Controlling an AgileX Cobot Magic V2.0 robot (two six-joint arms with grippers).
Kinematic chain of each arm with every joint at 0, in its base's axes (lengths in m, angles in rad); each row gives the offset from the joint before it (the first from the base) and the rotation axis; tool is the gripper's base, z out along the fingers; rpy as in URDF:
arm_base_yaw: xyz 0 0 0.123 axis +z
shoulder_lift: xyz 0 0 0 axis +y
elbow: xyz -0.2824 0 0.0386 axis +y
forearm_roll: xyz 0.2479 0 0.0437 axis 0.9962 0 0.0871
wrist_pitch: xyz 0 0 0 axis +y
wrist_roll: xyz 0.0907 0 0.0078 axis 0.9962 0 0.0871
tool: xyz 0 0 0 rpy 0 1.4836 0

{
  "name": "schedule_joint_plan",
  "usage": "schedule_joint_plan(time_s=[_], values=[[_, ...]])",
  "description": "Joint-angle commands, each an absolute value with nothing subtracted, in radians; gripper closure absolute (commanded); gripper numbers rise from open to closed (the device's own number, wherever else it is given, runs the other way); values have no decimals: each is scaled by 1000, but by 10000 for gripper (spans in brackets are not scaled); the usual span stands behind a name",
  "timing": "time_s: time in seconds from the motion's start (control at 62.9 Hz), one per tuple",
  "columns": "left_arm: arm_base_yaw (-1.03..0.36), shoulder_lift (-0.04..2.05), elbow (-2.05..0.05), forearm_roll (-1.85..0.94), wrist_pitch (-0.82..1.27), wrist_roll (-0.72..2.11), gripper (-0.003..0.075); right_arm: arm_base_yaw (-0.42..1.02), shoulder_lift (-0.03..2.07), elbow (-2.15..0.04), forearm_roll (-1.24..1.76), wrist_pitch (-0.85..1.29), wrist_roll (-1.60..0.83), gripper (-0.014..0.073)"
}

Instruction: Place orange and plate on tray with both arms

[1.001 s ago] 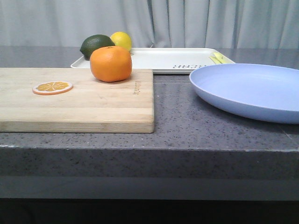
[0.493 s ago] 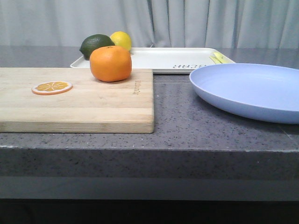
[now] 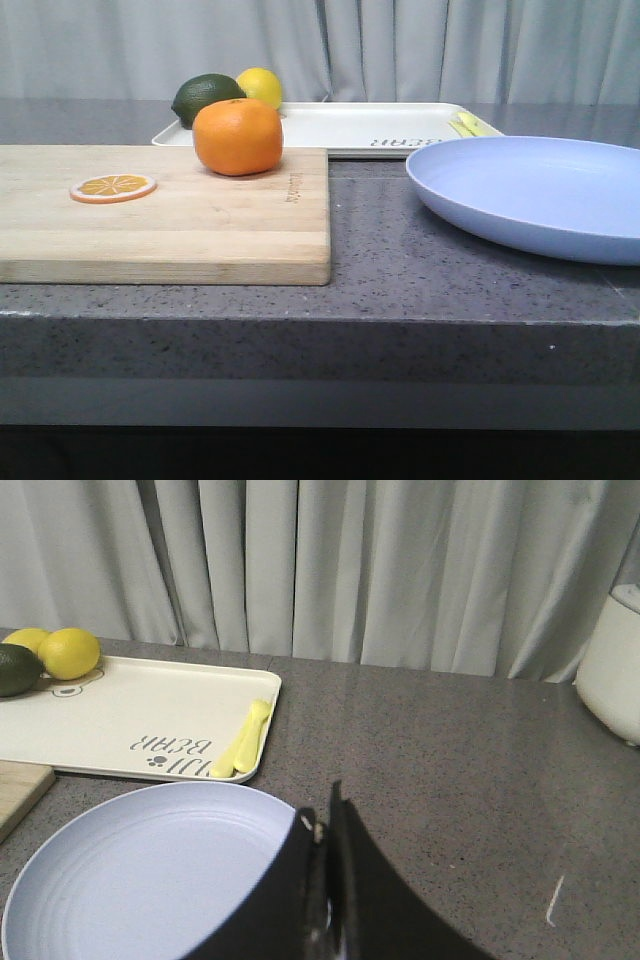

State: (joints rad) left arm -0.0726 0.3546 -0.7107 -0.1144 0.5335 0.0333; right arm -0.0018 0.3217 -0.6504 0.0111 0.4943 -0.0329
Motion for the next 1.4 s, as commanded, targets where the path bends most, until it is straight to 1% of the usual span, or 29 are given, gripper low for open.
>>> schedule_joint_plan(time_s=[0.0,0.27,0.572,0.636,0.668,0.699,0.747,0.779,0.795,0.827,0.842,0.874,0.89,0.922,0.938,0.97,1.001,1.065,1.16,1.383], values=[[-72,433,-765,-117,511,35,740,-1,384,-700,12,442,-39,711],[-72,568,-763,-124,513,35,740,-1,484,-700,12,478,-39,711],[-72,680,-763,-124,517,35,739,-1,565,-700,12,601,-39,708],[-72,695,-763,-124,519,35,737,-1,580,-700,12,622,-39,683],[-72,701,-763,-124,519,35,729,-1,586,-700,12,632,-39,645],[-72,707,-763,-124,519,35,704,-1,595,-700,12,637,-39,594],[-72,711,-763,-124,519,35,647,-1,602,-700,12,640,-39,515],[-72,717,-763,-124,517,35,593,-1,609,-700,12,640,-39,439],[-72,719,-763,-124,515,35,555,-1,610,-700,12,640,-39,391],[-72,719,-763,-124,513,35,499,-1,614,-700,12,640,-39,326],[-72,719,-763,-124,508,35,453,-1,616,-700,12,640,-39,279],[-72,719,-763,-124,505,35,389,-1,616,-700,12,640,-39,220],[-72,719,-763,-124,500,35,340,-1,616,-700,12,640,-39,181],[-72,719,-763,-124,495,35,277,-1,617,-700,12,642,-39,126],[-72,719,-763,-124,491,35,233,-1,617,-700,12,642,-39,109],[-72,719,-763,-124,484,35,182,-1,617,-700,12,643,-39,75],[-72,719,-763,-124,482,35,135,-1,617,-700,12,643,-39,60],[-74,726,-763,-124,477,50,97,-1,617,-700,12,644,-39,54],[-115,755,-774,-124,464,50,99,-1,617,-700,12,644,-39,54],[-316,903,-863,-53,449,55,99,-1,617,-700,12,647,-39,54]])
